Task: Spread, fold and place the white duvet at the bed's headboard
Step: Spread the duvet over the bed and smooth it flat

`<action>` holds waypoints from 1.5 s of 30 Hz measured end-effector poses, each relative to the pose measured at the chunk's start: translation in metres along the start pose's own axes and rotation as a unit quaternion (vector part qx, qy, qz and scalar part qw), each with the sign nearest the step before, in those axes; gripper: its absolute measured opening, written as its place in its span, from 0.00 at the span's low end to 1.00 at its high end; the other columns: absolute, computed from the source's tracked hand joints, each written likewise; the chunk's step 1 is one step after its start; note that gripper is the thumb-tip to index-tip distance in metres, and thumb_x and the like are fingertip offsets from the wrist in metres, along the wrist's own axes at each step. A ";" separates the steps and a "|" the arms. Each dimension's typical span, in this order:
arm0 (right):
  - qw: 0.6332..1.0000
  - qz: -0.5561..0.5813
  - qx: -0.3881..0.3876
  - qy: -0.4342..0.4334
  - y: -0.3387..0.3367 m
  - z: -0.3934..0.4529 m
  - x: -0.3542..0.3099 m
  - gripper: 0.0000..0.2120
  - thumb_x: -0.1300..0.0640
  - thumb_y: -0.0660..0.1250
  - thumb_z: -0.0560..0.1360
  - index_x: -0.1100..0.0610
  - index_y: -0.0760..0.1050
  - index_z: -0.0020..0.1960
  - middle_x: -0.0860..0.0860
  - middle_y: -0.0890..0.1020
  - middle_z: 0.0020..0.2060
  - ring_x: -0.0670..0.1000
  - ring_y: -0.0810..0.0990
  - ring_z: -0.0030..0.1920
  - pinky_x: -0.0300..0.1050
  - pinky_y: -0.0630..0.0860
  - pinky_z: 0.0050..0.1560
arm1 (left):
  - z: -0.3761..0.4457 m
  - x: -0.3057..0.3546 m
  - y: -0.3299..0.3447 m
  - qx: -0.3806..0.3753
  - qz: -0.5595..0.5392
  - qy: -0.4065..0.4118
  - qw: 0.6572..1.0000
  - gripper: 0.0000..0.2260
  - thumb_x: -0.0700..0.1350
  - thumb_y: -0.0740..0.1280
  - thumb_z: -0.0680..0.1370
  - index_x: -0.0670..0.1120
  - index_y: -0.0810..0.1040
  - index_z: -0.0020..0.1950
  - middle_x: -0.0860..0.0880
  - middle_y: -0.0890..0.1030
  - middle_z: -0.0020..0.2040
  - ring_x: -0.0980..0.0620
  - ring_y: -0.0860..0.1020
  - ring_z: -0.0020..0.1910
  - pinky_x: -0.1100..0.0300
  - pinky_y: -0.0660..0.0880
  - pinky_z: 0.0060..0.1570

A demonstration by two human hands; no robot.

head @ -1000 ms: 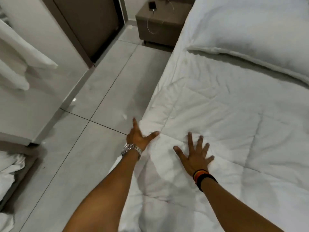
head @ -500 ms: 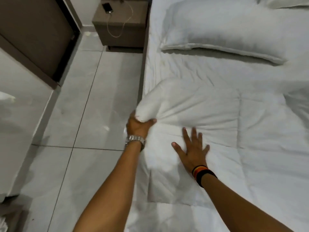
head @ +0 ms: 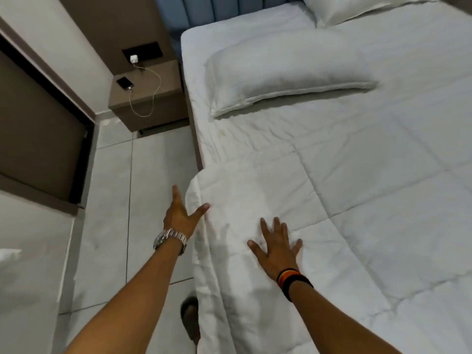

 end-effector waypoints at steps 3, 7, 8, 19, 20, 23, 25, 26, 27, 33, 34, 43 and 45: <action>0.999 0.008 0.036 0.039 0.005 0.035 -0.017 0.38 0.26 0.50 0.80 0.35 0.39 0.84 0.46 0.35 0.84 0.50 0.31 0.82 0.74 0.32 0.75 | 0.081 0.028 0.011 -0.069 0.052 0.089 0.992 0.56 0.70 0.73 0.69 0.56 0.41 0.84 0.42 0.68 0.79 0.38 0.72 0.73 0.45 0.73 0.68; 0.986 -0.037 0.066 0.148 0.037 0.076 -0.027 0.37 0.24 0.43 0.78 0.32 0.29 0.79 0.44 0.26 0.80 0.50 0.23 0.79 0.78 0.30 0.71 | 0.170 0.049 0.053 -0.173 0.134 0.178 0.959 0.66 0.75 0.75 0.60 0.53 0.41 0.84 0.42 0.64 0.81 0.39 0.64 0.78 0.46 0.65 0.74; 0.979 -0.063 0.075 0.177 0.046 0.082 -0.032 0.37 0.23 0.39 0.77 0.33 0.25 0.78 0.45 0.24 0.79 0.51 0.22 0.79 0.79 0.31 0.71 | 0.182 0.049 0.061 -0.194 0.140 0.192 0.952 0.66 0.75 0.76 0.58 0.52 0.44 0.84 0.41 0.67 0.78 0.39 0.67 0.76 0.47 0.67 0.73; 0.951 -0.030 0.132 0.279 0.065 0.099 -0.131 0.35 0.29 0.42 0.80 0.37 0.38 0.83 0.53 0.40 0.85 0.55 0.38 0.84 0.70 0.45 0.78 | 0.259 0.043 0.018 -0.277 0.093 0.196 0.936 0.47 0.76 0.78 0.44 0.61 0.64 0.55 0.55 0.79 0.45 0.55 0.79 0.43 0.64 0.75 0.36; 0.955 -0.040 0.116 0.270 0.075 0.097 -0.147 0.34 0.29 0.43 0.81 0.37 0.38 0.83 0.53 0.39 0.85 0.56 0.39 0.84 0.70 0.45 0.78 | 0.267 0.034 0.010 -0.270 0.091 0.187 0.940 0.47 0.73 0.81 0.45 0.59 0.65 0.55 0.57 0.78 0.45 0.56 0.79 0.43 0.66 0.72 0.34; 0.971 -0.030 0.057 0.228 0.103 0.085 -0.191 0.33 0.29 0.43 0.82 0.35 0.38 0.83 0.54 0.36 0.84 0.57 0.35 0.83 0.70 0.40 0.78 | 0.277 0.023 -0.002 -0.258 0.136 0.174 0.941 0.45 0.65 0.85 0.50 0.51 0.70 0.59 0.52 0.80 0.46 0.45 0.81 0.50 0.56 0.76 0.44; 0.977 0.040 0.071 0.199 0.114 0.078 -0.213 0.33 0.29 0.45 0.82 0.36 0.43 0.84 0.52 0.38 0.85 0.56 0.35 0.84 0.68 0.37 0.79 | 0.274 0.030 0.000 -0.247 0.173 0.178 0.937 0.50 0.63 0.85 0.56 0.45 0.68 0.69 0.41 0.82 0.55 0.39 0.81 0.56 0.47 0.79 0.53; 0.971 0.080 0.109 0.198 0.117 0.068 -0.217 0.33 0.29 0.46 0.82 0.36 0.46 0.84 0.51 0.39 0.85 0.54 0.36 0.84 0.66 0.38 0.79 | 0.263 0.035 0.003 -0.237 0.216 0.191 0.928 0.55 0.62 0.84 0.59 0.44 0.62 0.77 0.37 0.80 0.61 0.36 0.79 0.60 0.44 0.77 0.57; 0.959 0.113 0.159 0.204 0.118 0.055 -0.215 0.33 0.29 0.47 0.82 0.36 0.48 0.84 0.50 0.40 0.85 0.53 0.37 0.84 0.65 0.38 0.80 | 0.248 0.036 0.006 -0.209 0.267 0.216 0.916 0.57 0.61 0.83 0.63 0.43 0.55 0.82 0.33 0.77 0.66 0.33 0.77 0.64 0.41 0.75 0.61; 0.805 0.148 0.369 0.440 0.158 -0.080 -0.138 0.31 0.35 0.55 0.84 0.39 0.51 0.84 0.53 0.40 0.84 0.57 0.37 0.84 0.66 0.37 0.79 | 0.088 0.011 0.030 -0.180 0.262 0.507 0.801 0.44 0.64 0.64 0.78 0.37 0.54 0.83 0.31 0.61 0.79 0.31 0.61 0.77 0.37 0.59 0.74; 0.771 0.161 0.385 0.480 0.168 -0.104 -0.124 0.33 0.35 0.56 0.83 0.39 0.49 0.84 0.56 0.40 0.84 0.58 0.37 0.84 0.68 0.38 0.78 | 0.058 0.006 0.041 -0.226 0.247 0.533 0.777 0.45 0.69 0.57 0.77 0.37 0.55 0.82 0.32 0.61 0.79 0.32 0.61 0.78 0.39 0.57 0.75; 0.559 0.377 0.473 0.567 0.215 -0.181 -0.038 0.72 0.22 0.76 0.59 0.45 0.34 0.84 0.58 0.59 0.82 0.60 0.60 0.81 0.67 0.46 0.80 | -0.075 -0.038 0.169 -0.390 0.184 0.667 0.607 0.37 0.66 0.51 0.82 0.49 0.45 0.85 0.47 0.50 0.85 0.47 0.47 0.83 0.48 0.42 0.80; 0.535 0.375 0.508 0.561 0.221 -0.179 -0.043 0.70 0.22 0.77 0.55 0.43 0.41 0.83 0.57 0.68 0.78 0.63 0.71 0.74 0.63 0.67 0.75 | -0.073 -0.046 0.172 -0.393 0.182 0.667 0.606 0.37 0.66 0.52 0.82 0.48 0.46 0.85 0.47 0.51 0.85 0.47 0.47 0.83 0.49 0.41 0.80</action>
Point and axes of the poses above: each hand's wrist, its own z-axis towards the middle knuckle, its own y-axis out of the palm, x = y × z, the point moved 1 cm from there along z, towards the middle knuckle
